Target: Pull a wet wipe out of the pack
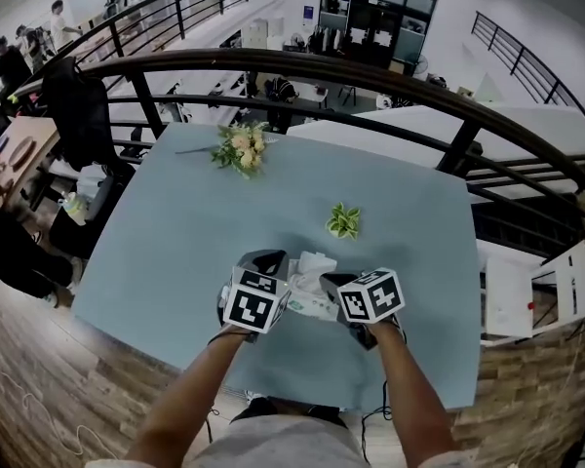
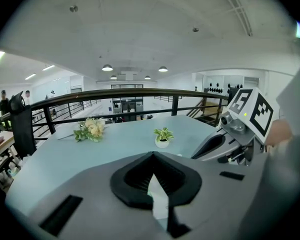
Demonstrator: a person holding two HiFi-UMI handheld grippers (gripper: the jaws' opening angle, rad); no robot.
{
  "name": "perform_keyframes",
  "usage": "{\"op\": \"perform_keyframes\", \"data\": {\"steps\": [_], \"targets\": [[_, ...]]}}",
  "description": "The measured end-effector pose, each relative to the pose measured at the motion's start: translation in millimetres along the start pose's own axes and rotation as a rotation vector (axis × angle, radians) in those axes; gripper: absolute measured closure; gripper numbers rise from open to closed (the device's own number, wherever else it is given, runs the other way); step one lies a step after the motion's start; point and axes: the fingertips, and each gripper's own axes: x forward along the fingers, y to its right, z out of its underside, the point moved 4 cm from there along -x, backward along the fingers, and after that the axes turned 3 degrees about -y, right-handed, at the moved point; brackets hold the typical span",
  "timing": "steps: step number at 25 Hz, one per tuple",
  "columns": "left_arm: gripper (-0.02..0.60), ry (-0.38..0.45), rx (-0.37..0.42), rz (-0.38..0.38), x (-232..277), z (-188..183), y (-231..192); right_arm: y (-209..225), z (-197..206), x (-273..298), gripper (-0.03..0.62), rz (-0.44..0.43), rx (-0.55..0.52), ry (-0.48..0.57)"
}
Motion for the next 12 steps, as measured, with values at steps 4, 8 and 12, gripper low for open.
{"op": "perform_keyframes", "data": {"steps": [4,8,12], "targets": [[0.584,0.007,0.014,0.013,-3,-2,2,-2,-1,-5,0.588,0.023,0.012,0.019],[0.584,0.018,0.02,0.023,-5,-3,1,-3,-4,-9,0.588,0.043,0.023,0.044],[0.584,0.021,0.022,0.032,-8,-4,3,-3,-5,-15,0.588,0.069,0.03,0.062]]}}
